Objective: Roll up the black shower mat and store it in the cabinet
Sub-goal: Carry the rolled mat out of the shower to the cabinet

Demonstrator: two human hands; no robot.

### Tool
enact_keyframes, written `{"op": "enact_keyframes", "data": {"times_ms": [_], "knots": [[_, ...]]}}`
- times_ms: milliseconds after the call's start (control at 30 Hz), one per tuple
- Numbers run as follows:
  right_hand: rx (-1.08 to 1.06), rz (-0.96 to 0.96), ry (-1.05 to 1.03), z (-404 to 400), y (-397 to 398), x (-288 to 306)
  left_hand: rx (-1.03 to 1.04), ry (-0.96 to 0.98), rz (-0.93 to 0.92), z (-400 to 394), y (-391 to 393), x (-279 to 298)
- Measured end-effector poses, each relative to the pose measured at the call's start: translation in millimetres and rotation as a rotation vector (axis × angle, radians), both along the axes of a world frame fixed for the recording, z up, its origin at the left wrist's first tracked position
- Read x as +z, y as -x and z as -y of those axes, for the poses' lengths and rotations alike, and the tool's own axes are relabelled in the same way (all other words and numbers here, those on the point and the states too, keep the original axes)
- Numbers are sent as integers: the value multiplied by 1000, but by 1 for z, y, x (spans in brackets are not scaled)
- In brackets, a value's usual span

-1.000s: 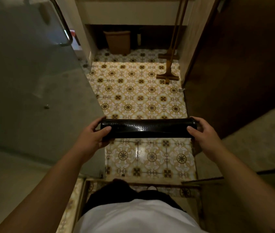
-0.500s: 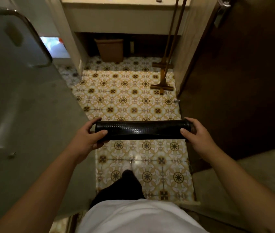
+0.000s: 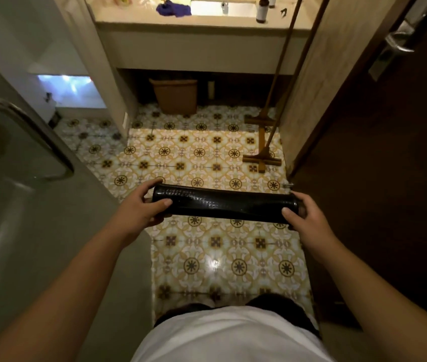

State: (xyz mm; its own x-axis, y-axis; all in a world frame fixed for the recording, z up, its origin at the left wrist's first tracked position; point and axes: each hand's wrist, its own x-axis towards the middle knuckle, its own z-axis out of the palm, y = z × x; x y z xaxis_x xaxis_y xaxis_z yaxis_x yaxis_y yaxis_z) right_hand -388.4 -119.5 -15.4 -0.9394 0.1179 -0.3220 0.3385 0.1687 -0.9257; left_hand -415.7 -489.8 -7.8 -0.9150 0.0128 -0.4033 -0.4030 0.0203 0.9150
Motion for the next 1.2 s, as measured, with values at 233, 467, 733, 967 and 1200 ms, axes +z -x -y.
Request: {"op": "enact_keyframes", "data": {"times_ms": [233,467,733,967,1200], "knots": [[83,38,8,2,99,-12,84,45,-7,5,59,-7],[255,39,8,-12,222,-28,222,20,11,-15,124,-18],[472,4,8,-20,362,-19,396,-71,20,-43,182,-13],[620,8,-29,6,430,-19,574,-188,88,-37,211,-16],[733,-5,-89,80,496,-25,712,-212,83,15,248,-23]]}}
